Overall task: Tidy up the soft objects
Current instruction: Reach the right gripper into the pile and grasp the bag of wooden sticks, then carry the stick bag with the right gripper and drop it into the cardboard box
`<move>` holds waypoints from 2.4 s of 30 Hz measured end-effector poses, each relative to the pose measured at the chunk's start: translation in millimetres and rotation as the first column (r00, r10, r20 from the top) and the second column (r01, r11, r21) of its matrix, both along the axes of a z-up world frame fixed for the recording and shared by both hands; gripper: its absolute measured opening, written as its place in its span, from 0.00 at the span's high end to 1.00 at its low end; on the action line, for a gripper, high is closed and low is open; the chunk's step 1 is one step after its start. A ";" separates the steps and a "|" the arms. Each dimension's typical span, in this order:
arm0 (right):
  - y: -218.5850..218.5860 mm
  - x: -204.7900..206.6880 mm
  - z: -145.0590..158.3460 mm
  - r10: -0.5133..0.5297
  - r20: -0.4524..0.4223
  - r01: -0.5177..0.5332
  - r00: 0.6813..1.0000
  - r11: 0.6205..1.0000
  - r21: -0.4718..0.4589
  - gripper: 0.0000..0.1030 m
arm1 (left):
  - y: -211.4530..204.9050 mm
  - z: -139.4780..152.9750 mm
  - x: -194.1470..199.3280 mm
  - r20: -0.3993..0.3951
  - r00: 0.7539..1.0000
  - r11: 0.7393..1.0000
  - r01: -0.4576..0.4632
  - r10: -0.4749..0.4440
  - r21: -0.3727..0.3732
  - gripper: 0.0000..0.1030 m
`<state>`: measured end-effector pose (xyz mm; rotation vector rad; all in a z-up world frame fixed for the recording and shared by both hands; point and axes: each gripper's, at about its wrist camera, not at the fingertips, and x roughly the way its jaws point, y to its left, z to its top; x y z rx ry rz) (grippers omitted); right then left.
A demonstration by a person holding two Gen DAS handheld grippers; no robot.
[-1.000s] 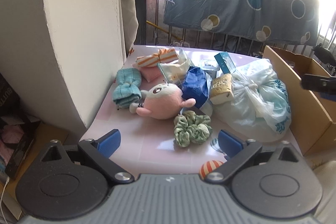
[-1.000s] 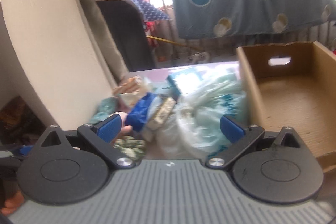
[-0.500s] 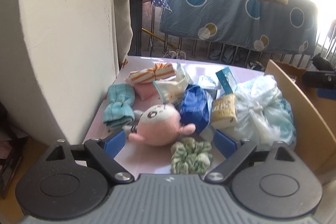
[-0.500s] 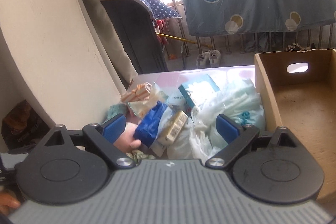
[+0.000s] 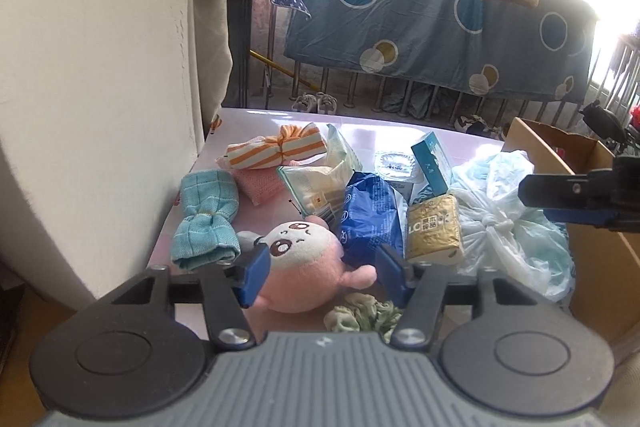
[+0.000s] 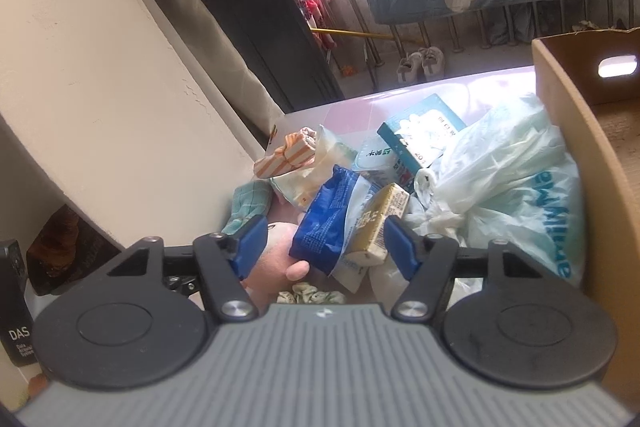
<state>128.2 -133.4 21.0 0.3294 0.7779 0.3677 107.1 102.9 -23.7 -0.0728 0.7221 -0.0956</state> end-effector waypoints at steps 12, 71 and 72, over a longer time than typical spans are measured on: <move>30.4 101.2 24.8 0.149 -0.103 -0.152 0.983 0.988 -0.020 0.39 | 20.0 -14.1 35.7 0.032 0.999 0.999 -0.040 0.040 -0.008 0.55; -179.9 116.9 100.2 0.082 0.008 -0.082 0.997 0.996 0.020 0.71 | -172.0 101.3 73.8 0.121 0.958 0.936 0.281 -0.261 -0.211 0.90; -199.2 111.8 96.2 0.048 -0.006 -0.048 0.999 0.999 0.016 0.71 | -190.3 97.0 75.4 0.107 0.951 0.928 0.306 -0.289 -0.215 0.90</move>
